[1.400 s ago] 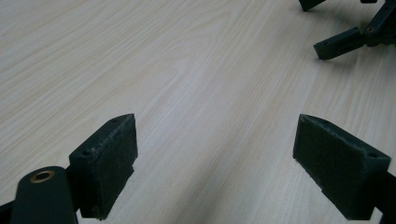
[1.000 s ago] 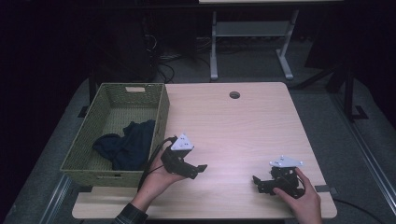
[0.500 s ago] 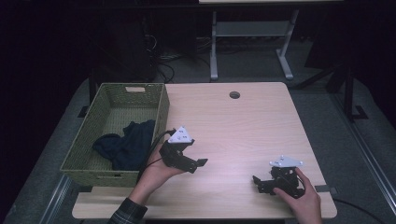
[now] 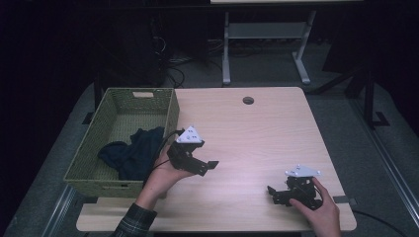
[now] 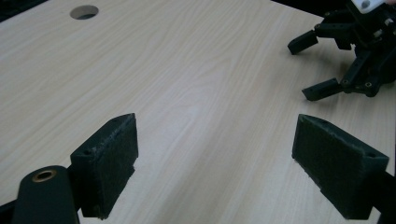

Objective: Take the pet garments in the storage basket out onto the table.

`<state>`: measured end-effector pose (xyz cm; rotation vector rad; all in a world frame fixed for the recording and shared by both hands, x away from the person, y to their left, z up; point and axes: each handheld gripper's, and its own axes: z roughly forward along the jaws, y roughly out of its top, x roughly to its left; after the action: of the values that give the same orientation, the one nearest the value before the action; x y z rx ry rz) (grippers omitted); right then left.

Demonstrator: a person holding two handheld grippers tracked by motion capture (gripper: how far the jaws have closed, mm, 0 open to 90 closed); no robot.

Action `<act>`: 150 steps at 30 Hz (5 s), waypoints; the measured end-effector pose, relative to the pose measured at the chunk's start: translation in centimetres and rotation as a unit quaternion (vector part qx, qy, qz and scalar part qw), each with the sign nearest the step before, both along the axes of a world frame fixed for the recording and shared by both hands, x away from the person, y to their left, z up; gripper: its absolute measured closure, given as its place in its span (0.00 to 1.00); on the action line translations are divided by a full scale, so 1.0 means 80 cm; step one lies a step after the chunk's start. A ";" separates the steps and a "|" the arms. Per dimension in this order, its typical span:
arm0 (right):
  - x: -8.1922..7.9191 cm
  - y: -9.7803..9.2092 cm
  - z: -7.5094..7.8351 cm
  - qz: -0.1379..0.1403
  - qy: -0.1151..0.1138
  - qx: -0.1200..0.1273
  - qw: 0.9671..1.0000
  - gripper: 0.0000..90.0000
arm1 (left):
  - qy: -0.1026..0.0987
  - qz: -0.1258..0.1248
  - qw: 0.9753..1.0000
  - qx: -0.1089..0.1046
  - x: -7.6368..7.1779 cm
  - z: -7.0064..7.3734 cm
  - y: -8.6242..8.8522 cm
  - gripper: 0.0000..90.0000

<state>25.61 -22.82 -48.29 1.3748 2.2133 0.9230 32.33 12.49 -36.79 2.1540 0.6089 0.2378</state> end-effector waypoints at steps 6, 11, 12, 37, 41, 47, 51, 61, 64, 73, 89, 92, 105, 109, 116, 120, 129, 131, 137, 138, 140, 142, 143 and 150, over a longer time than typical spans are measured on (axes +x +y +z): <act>0.000 0.000 0.000 0.000 0.000 0.000 1.000 0.00 | -0.001 0.011 1.000 -0.006 0.002 0.006 0.016 0.15; 0.000 0.000 0.000 0.001 0.000 0.000 1.000 0.00 | 0.006 0.016 1.000 -0.020 0.004 0.012 0.028 0.15; 0.000 0.000 0.000 0.000 0.000 0.000 1.000 0.00 | 0.003 0.018 1.000 -0.014 0.003 0.015 0.032 0.15; -0.001 0.000 0.000 0.001 0.000 0.001 1.000 0.00 | -0.010 0.077 0.997 -0.020 0.007 0.041 0.110 0.16; -0.001 0.000 0.000 0.001 0.000 0.001 1.000 0.00 | -0.010 0.083 0.996 -0.021 0.007 0.042 0.118 0.16; -0.001 0.000 0.000 0.001 0.000 0.001 1.000 0.00 | -0.012 0.095 0.995 -0.021 0.007 0.044 0.135 0.16; -0.001 0.000 0.000 0.002 0.000 0.001 1.000 0.00 | -0.014 0.105 0.994 -0.017 0.008 0.045 0.147 0.16; -0.001 0.000 0.000 0.002 0.000 0.001 1.000 0.00 | -0.013 0.130 0.991 -0.015 0.009 0.045 0.172 0.16; -0.001 0.000 0.000 0.002 0.000 0.001 1.000 0.00 | -0.014 0.132 0.991 -0.008 0.009 0.046 0.178 0.16; -0.001 0.000 0.000 0.002 0.000 0.001 1.000 0.01 | -0.015 0.157 0.988 -0.001 0.009 0.045 0.206 0.20; -0.001 0.000 0.000 0.002 0.000 0.001 1.000 0.00 | -0.013 0.188 0.982 0.025 0.008 0.040 0.245 0.32; -0.001 0.000 0.000 0.003 0.000 0.001 1.000 0.00 | -0.010 0.195 0.980 0.033 0.009 0.036 0.252 0.34; -0.001 0.000 0.000 0.003 0.000 0.001 1.000 0.01 | 0.013 0.185 0.979 0.086 0.027 0.012 0.263 0.33; -0.001 0.000 0.000 0.003 0.000 0.001 1.000 0.00 | 0.021 0.176 0.978 0.105 0.034 0.004 0.261 0.27; -0.001 0.000 0.000 0.003 0.000 0.001 1.000 0.00 | 0.041 0.178 0.975 0.124 0.042 -0.010 0.258 0.20; -0.001 0.000 0.000 0.003 0.000 0.001 1.000 0.00 | 0.057 0.177 0.974 0.127 0.048 -0.019 0.257 0.19; -0.001 0.000 0.000 0.003 0.000 0.001 1.000 0.00 | 0.093 0.175 0.973 0.120 0.055 -0.035 0.256 0.19; -0.001 0.000 0.000 0.003 0.000 0.001 1.000 0.00 | 0.106 0.168 0.973 0.115 0.057 -0.038 0.258 0.22; -0.001 0.000 0.000 0.003 0.000 0.001 1.000 0.00 | 0.133 0.155 0.972 0.113 0.058 -0.043 0.259 0.41; -0.001 0.000 0.000 0.003 0.000 0.001 1.000 0.00 | 0.133 0.155 0.972 0.113 0.058 -0.043 0.259 0.46; -0.001 0.000 0.000 0.003 0.000 0.001 1.000 0.00 | 0.143 0.156 0.971 0.112 0.059 -0.044 0.260 0.50; -0.001 0.000 0.000 0.003 0.000 0.001 1.000 0.00 | 0.146 0.159 0.969 0.117 0.059 -0.045 0.261 0.63; -0.001 0.000 0.000 0.003 0.000 0.001 1.000 0.00 | 0.150 0.160 0.968 0.119 0.059 -0.044 0.261 0.69; -0.001 0.000 0.000 0.003 0.000 0.001 1.000 0.00 | 0.171 0.165 0.963 0.126 0.061 -0.043 0.258 0.87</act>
<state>25.54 -22.85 -48.29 1.3705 2.2178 0.9273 37.22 33.14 -40.27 2.3483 1.1978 0.1251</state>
